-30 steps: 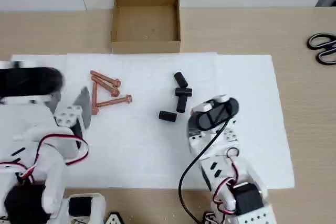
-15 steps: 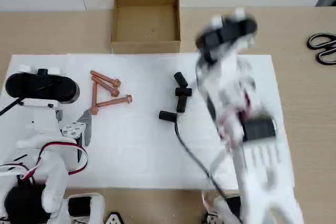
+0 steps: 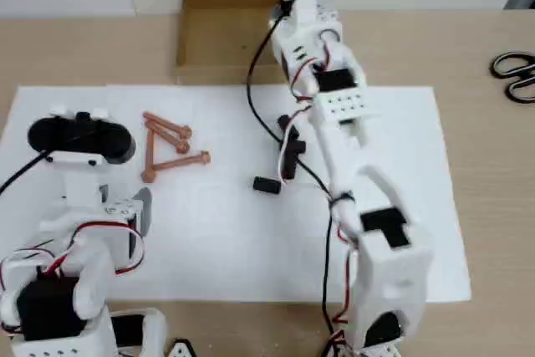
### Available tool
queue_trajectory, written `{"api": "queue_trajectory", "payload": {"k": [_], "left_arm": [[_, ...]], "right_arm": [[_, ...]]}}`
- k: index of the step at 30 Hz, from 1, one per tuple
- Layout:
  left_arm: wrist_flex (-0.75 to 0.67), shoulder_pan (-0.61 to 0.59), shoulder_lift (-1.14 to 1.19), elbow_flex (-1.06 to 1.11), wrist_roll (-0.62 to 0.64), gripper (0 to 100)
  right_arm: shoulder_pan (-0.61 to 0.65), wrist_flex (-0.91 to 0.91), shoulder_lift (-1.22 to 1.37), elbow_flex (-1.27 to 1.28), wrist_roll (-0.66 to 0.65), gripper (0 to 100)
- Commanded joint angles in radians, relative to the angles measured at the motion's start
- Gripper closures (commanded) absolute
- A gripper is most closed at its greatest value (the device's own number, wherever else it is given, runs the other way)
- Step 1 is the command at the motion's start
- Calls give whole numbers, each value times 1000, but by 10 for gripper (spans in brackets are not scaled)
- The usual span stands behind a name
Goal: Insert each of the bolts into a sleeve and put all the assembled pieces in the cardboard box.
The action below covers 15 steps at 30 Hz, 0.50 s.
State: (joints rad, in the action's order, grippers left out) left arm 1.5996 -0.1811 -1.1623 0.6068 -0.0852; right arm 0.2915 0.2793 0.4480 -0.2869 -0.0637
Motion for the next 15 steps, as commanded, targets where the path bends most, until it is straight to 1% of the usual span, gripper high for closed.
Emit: {"api": "queue_trajectory", "payload": {"k": [1, 5, 15], "left_arm": [[-3, -3, -6, -4, -8, 825], [-3, -3, -5, -4, -6, 825], [-3, -2, -5, -4, -5, 826]], "right_arm": [[25, -131, 93, -120, -8, 995], [51, -186, 203, -175, -12, 995], [59, -186, 378, -295, -12, 995]]}}
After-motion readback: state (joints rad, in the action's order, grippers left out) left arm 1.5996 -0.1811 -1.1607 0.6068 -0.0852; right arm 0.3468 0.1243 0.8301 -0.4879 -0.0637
